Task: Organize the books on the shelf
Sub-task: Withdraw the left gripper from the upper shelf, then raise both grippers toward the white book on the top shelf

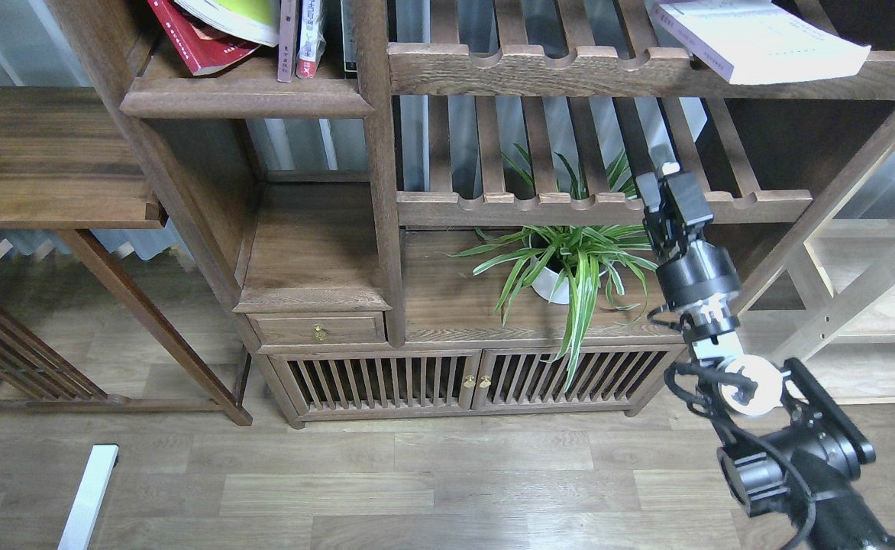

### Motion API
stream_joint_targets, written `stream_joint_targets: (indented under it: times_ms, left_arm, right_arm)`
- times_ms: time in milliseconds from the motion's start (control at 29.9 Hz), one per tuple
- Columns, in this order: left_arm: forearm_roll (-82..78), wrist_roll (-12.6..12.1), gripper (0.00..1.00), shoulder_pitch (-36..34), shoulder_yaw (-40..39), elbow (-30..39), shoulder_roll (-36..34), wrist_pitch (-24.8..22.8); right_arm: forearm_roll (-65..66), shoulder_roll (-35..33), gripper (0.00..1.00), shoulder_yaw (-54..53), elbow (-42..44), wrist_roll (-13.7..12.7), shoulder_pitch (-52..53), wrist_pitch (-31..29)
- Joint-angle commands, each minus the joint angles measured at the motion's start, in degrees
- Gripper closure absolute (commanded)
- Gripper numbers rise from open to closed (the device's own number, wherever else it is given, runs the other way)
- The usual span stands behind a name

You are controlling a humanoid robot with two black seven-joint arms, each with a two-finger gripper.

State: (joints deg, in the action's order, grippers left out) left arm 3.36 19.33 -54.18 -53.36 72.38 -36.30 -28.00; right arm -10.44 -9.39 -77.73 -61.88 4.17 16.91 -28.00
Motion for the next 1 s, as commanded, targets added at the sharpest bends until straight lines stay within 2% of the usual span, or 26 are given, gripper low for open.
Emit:
stream_joint_targets:
  times_ms: [0, 234, 568, 769, 969]
  left_arm:
    - [0.15, -0.35, 0.03, 5.21, 0.10, 3.98, 2.90, 0.00]
    - [0.06, -4.21, 0.02, 13.03, 0.54, 11.45, 7.47, 0.00]
    - [-2.13, -10.72, 0.01, 16.03, 3.52, 11.90, 12.92, 0.00]
    - [-6.78, -10.98, 0.01, 17.79, 4.50, 11.82, 16.26, 0.00]
    - [-9.78, -10.98, 0.01, 18.85, 4.58, 11.82, 18.11, 0.00]
  right_arm:
    - [0.07, 0.16, 0.22, -0.93, 0.09, 0.05, 1.89, 0.00]
    - [0.07, -0.28, 0.22, -1.19, 0.09, 0.05, 4.27, 0.00]
    - [0.07, -3.96, 0.17, -6.28, 0.26, 0.05, 4.18, 0.00]
    - [-0.46, -7.39, 0.17, -7.78, 0.44, 0.05, 4.18, 0.00]
    - [-0.55, -8.01, 0.17, -9.54, 0.88, 0.05, 4.36, 0.66]
